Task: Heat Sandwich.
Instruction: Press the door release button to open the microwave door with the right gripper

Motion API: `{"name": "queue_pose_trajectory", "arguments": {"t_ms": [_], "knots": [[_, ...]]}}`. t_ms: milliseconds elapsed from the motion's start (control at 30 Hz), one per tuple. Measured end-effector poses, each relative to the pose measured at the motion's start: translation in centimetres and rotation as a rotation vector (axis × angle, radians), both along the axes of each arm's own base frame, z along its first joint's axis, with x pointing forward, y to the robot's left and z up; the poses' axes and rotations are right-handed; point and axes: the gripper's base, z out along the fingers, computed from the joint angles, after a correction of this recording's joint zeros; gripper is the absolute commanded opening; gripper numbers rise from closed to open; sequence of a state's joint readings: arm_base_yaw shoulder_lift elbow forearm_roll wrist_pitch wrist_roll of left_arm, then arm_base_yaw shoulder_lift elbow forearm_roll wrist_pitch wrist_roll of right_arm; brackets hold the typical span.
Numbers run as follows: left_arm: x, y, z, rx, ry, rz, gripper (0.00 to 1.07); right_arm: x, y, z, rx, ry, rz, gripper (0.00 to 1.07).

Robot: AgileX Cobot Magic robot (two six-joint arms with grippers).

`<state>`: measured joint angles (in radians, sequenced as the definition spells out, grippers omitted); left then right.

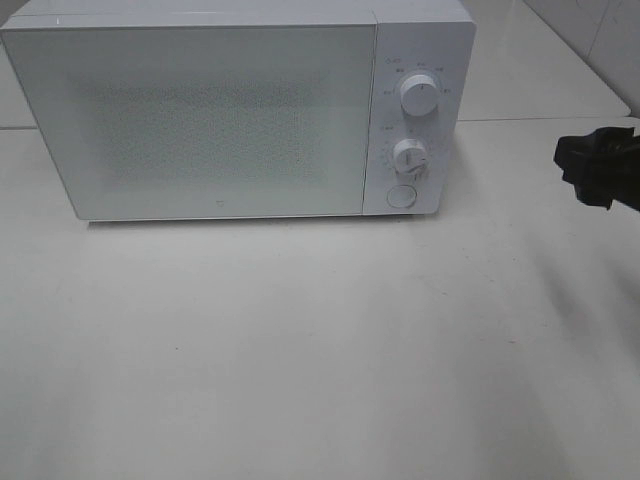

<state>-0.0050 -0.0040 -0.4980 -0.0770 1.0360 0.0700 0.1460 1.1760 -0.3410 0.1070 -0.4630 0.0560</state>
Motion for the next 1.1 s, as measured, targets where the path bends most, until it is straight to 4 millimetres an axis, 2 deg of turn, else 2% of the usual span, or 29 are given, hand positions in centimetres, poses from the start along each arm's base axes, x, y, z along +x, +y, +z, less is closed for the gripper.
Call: {"name": "queue_pose_trajectory", "arguments": {"t_ms": [67, 133, 400, 533, 567, 733, 1100], "knots": [[0.0, 0.0, 0.0, 0.0, 0.0, 0.0, 1.01, -0.1, -0.1, -0.4, -0.001, -0.024, -0.005, 0.74], [0.0, 0.0, 0.0, 0.0, 0.0, 0.0, 1.01, -0.4, -0.2, -1.6, -0.004, -0.059, -0.017, 0.74], [0.0, 0.0, 0.0, 0.0, 0.0, 0.0, 1.01, -0.5, -0.5, -4.6, -0.01, -0.001, -0.049, 0.74], [0.0, 0.0, 0.0, 0.0, 0.0, 0.0, 1.01, -0.2, 0.5, -5.6, -0.016, 0.017, -0.022, 0.74], [0.0, 0.0, 0.0, 0.0, 0.0, 0.0, 1.01, -0.2, 1.5, -6.1, -0.04, 0.019, 0.009, 0.74], [0.0, 0.0, 0.0, 0.0, 0.0, 0.0, 1.01, -0.4, 3.6, -7.2, -0.125, 0.003, 0.06, 0.74], [0.0, 0.0, 0.0, 0.0, 0.0, 0.0, 1.01, -0.8, 6.6, -9.1, -0.161, 0.013, 0.058, 0.74]]}}
